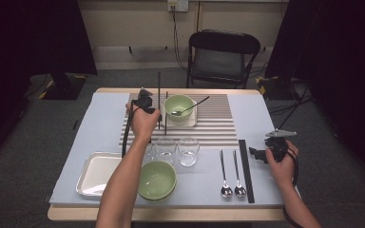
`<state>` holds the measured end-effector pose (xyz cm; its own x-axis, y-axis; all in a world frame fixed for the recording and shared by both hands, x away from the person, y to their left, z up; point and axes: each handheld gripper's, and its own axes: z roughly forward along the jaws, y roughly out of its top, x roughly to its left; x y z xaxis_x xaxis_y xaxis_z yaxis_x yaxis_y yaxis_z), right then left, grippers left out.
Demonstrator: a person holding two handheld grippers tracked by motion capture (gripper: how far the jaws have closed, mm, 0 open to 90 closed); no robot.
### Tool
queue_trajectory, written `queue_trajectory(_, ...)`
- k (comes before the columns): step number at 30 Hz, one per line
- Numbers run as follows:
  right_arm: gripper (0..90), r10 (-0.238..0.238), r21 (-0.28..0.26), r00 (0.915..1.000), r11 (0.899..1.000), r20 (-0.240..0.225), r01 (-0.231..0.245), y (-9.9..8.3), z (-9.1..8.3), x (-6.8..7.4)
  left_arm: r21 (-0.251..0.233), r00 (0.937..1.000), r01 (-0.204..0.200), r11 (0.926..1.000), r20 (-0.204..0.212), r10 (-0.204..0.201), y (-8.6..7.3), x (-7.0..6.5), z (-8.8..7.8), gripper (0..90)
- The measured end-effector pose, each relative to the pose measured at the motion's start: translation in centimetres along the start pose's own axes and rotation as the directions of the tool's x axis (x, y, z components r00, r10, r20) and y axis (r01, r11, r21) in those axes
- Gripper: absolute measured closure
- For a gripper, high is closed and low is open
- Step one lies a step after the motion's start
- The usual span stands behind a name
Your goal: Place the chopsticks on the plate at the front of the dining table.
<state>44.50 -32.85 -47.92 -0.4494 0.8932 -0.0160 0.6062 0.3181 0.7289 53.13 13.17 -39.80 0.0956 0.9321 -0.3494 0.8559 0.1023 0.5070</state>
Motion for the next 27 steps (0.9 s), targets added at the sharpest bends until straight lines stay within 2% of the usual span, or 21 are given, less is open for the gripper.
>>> queue_trajectory(8,16.2,0.0,0.001,1.0,1.0,0.001,0.0,0.0,0.0,0.0,0.009,0.9999,-0.012,0.9999,-0.007,0.012,-0.1,0.0,0.1,87.0)
queue_trajectory(25,16.2,-0.001,0.0,1.0,1.0,0.0,0.001,0.0,0.0,0.0,0.028,1.0,-0.001,0.9996,-0.008,0.001,0.0,-0.1,1.1,87.0)
queue_trajectory(27,16.2,-0.001,0.0,1.0,1.0,0.0,0.001,0.0,0.0,0.0,0.031,0.9997,-0.002,0.9995,-0.023,0.002,0.0,-0.2,1.3,86.9)
